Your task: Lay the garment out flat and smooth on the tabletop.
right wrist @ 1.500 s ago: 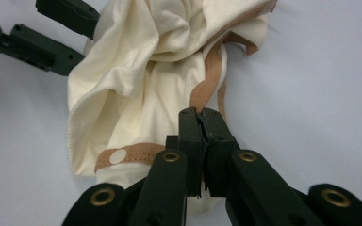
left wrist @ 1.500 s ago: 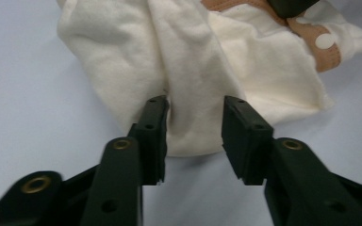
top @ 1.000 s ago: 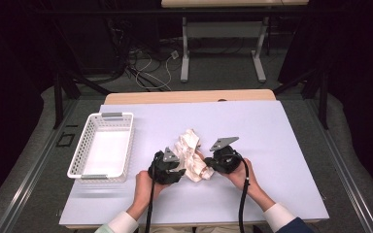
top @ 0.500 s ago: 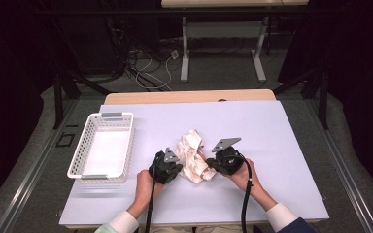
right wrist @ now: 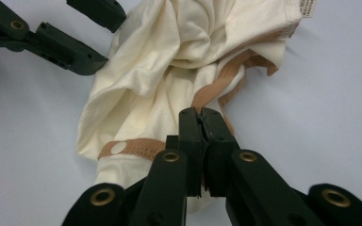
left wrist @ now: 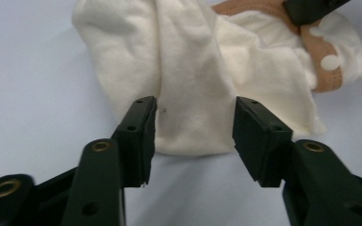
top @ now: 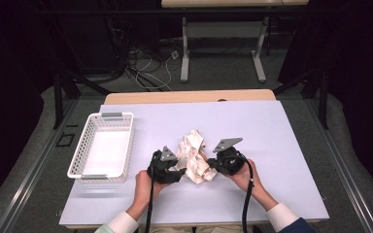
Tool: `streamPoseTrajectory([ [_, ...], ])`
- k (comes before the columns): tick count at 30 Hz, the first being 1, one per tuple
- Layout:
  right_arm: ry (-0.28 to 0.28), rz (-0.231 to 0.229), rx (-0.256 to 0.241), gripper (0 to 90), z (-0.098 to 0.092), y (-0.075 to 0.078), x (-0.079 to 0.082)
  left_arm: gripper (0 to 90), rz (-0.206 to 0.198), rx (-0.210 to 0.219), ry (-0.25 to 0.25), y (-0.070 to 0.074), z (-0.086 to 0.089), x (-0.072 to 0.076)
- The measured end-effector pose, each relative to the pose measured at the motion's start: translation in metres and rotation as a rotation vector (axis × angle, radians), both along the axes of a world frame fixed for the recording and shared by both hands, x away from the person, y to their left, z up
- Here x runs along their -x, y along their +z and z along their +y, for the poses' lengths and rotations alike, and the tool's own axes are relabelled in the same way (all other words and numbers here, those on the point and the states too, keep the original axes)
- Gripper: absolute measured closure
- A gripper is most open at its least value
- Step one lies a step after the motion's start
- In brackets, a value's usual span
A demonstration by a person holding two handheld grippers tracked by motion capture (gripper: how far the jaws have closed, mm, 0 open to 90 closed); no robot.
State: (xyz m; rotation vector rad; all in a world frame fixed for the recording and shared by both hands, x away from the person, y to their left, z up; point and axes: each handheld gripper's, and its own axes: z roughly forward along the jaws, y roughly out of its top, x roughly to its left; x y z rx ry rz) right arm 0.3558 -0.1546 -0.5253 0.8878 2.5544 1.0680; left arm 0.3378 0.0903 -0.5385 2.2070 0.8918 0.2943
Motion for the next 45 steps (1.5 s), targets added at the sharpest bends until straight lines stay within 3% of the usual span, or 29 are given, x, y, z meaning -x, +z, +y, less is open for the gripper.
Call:
streamPoseTrajectory([
  [1,-0.002,0.002,0.000,88.0,0.000,0.000,0.000,46.0,0.002,0.020,0.000,-0.001,-0.002,0.001],
  [4,0.003,-0.001,-0.001,87.9,0.002,0.000,0.001,47.5,-0.007,0.010,-0.023,-0.001,-0.008,0.001],
  [7,0.004,0.002,0.005,88.0,0.003,0.000,0.002,57.9,-0.004,-0.012,-0.031,-0.006,-0.015,0.001],
  [11,0.014,0.006,0.010,88.0,0.005,-0.001,0.003,78.1,0.009,-0.026,-0.041,-0.014,-0.020,-0.002],
  [15,0.014,0.007,0.007,88.0,0.003,-0.001,0.003,88.1,0.014,-0.035,-0.049,-0.016,-0.020,-0.003],
  [20,0.008,0.003,0.012,88.0,0.001,0.000,0.003,89.0,-0.018,-0.052,-0.040,-0.012,-0.014,-0.005],
  [24,0.004,0.001,0.005,88.1,-0.001,0.001,0.003,89.0,-0.024,-0.036,0.001,-0.009,-0.003,-0.009],
  [27,0.007,-0.005,0.003,88.1,-0.002,0.001,0.003,88.9,-0.042,-0.053,0.024,-0.005,0.007,-0.012],
  [34,0.009,0.013,0.008,88.1,-0.004,0.001,0.004,88.6,-0.044,-0.072,0.060,-0.005,0.020,-0.018],
  [38,0.011,0.025,0.015,88.1,-0.003,0.000,0.005,87.3,-0.020,-0.074,0.066,-0.008,0.024,-0.020],
  [42,0.013,0.033,0.024,88.0,-0.002,-0.002,0.005,79.3,-0.012,-0.083,0.074,-0.006,0.025,-0.020],
  [45,0.013,0.040,0.024,87.9,-0.003,-0.003,0.004,66.4,0.002,-0.088,0.091,-0.003,0.028,-0.017],
])
